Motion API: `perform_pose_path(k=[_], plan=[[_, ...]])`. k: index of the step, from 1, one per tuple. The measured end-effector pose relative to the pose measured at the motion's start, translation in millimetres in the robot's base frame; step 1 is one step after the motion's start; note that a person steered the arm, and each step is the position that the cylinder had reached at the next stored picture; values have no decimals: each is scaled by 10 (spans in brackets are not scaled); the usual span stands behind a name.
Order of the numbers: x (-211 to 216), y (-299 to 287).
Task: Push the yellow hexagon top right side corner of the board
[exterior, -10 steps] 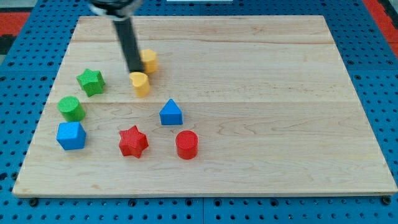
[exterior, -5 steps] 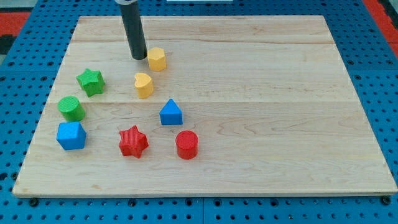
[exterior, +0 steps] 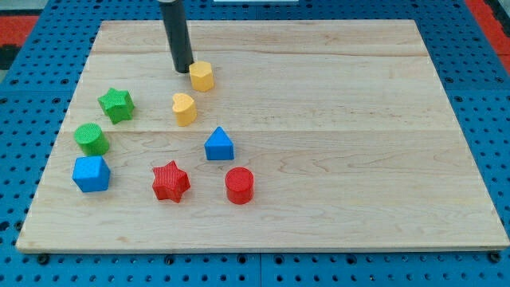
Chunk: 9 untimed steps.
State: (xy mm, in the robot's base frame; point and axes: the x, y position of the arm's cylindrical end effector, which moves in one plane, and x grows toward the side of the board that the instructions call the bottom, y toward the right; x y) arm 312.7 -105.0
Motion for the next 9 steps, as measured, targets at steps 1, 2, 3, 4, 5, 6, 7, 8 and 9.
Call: perform_pose_path(k=[1,2,3,4,5,6,7,8,9], plan=[[120,73],[523,66],[426,469],[178,1401],[-26,1839],[353,1720],[105,1270],[-281,1350],[-360,1449]])
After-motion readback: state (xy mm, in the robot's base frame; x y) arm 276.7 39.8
